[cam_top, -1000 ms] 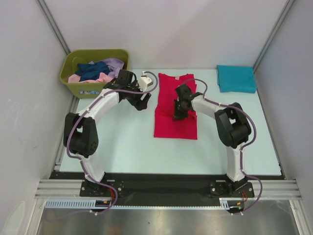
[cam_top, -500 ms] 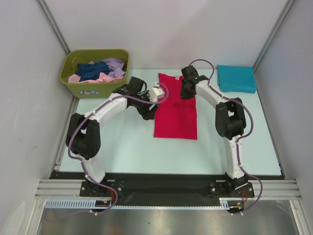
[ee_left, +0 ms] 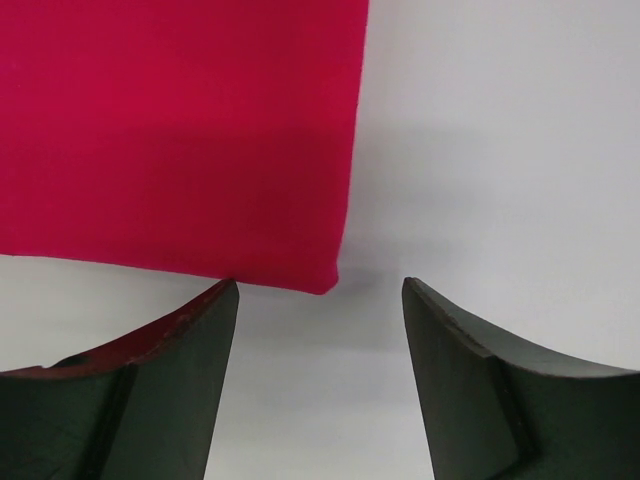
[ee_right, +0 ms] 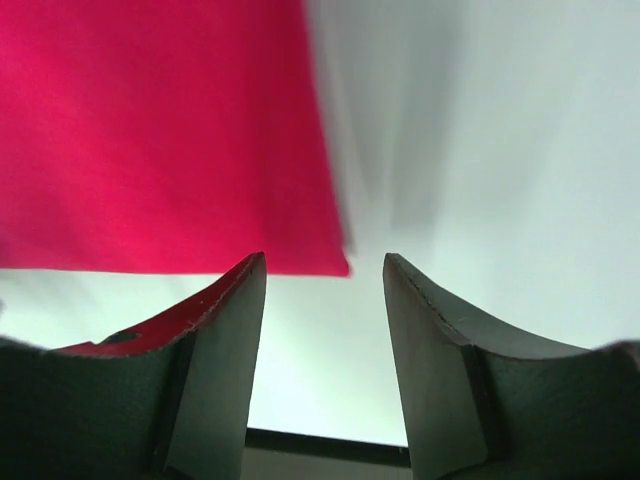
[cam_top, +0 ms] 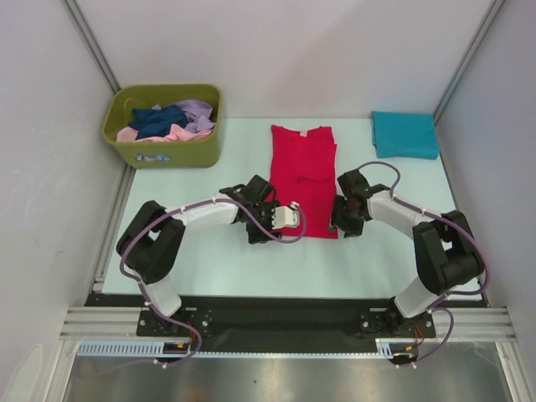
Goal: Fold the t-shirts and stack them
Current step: Fold the tshirt
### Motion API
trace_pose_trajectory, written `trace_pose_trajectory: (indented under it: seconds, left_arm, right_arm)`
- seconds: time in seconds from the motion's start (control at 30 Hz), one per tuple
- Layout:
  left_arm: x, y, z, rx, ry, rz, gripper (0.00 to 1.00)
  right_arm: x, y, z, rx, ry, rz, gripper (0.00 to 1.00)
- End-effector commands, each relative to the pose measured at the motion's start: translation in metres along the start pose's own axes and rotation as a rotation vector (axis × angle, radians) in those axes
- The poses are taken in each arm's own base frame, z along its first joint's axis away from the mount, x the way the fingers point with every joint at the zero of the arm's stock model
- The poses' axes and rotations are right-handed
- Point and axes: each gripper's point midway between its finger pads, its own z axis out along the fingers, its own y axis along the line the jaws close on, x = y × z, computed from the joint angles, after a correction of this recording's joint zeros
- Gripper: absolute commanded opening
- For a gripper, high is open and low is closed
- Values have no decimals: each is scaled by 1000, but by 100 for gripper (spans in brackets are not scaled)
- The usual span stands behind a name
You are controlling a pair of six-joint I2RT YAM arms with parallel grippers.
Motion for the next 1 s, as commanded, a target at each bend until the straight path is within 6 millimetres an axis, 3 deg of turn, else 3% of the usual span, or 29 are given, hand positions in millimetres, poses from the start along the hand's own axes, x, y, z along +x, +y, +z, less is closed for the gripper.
trace_pose_trajectory:
  seconds: [0.0,0.13,0.2,0.37,0.4,0.47,0.67,0.7,0.77,0.83,0.97]
  left_arm:
    - [-16,19,-2,-125,-40,118,71]
    - [-6,12,7,-130,-21,133,68]
    - [-2,13,8,-144,-13,131,63]
    - [-2,19,9,-181,-19,120,37]
    - [-3,19,9,-185,-20,119,21]
    - [-3,23,6,-202,-14,103,0]
    - [-10,14,-20,-151,-9,61,0]
    - [-10,8,-24,-134,-14,52,0]
    - [-9,-9,-39,-85,-16,30,0]
    - [-2,-38,-47,10,-8,-11,0]
    - [2,-86,-82,131,-39,-13,1]
  right_arm:
    - [8,7,5,-53,-8,62,56]
    - [16,3,16,-44,16,69,56]
    - [18,4,21,-48,19,85,50]
    - [22,-4,31,-41,29,119,17]
    - [20,-3,31,-42,24,122,12]
    - [14,0,28,-52,16,123,0]
    - [18,0,1,-66,9,105,0]
    - [28,-4,-3,-54,34,99,0]
    - [38,-1,-18,-66,35,71,0]
    - [62,-8,-25,-40,81,70,0]
    - [99,-6,-63,-61,98,46,0]
